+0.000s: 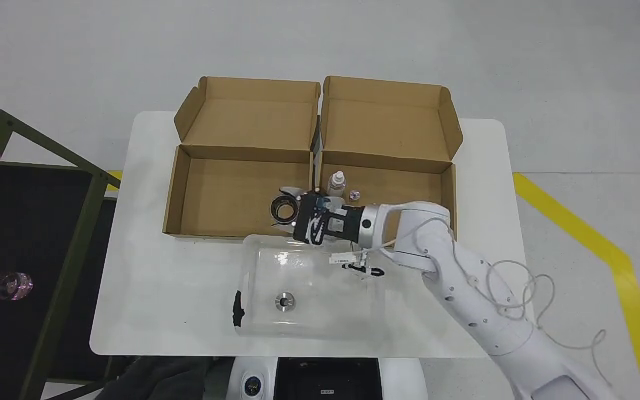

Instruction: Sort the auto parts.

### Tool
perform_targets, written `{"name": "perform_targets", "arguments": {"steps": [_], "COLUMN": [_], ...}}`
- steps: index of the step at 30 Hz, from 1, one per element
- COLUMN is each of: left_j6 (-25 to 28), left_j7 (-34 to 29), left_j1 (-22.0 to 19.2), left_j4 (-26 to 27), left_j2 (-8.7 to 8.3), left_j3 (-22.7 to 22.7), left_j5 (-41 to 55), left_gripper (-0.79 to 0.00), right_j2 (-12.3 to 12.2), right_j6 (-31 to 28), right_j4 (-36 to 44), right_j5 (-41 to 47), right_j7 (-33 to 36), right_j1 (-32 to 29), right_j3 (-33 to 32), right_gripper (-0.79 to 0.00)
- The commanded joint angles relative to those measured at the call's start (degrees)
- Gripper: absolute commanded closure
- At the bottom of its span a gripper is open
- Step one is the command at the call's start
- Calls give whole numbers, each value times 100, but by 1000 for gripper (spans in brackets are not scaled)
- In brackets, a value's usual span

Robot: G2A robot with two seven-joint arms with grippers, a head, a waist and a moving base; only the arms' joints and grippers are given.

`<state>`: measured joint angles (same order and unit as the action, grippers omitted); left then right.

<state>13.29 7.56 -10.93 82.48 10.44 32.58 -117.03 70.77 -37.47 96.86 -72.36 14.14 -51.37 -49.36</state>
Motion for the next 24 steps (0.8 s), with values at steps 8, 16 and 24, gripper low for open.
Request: {"name": "perform_targets", "arguments": {"steps": [8,16,24], "left_j6": [0,0,0], "left_j7": [0,0,0], "left_j1": [0,0,0], "left_j4": [0,0,0], "left_j2": [0,0,0], "left_j3": [0,0,0], "left_j5": [0,0,0], "left_gripper": [-785,-785,-785], "right_j2": [204,496,818], "right_j6": [309,670,1125], "right_j4": [-741,-1460,-2274], "right_j5": [36,28,-41], "right_j7": [-34,-96,-198], "right_j1": [478,1002,1416], "right_j3": [382,894,1314], "right_gripper": [0,0,0]}}
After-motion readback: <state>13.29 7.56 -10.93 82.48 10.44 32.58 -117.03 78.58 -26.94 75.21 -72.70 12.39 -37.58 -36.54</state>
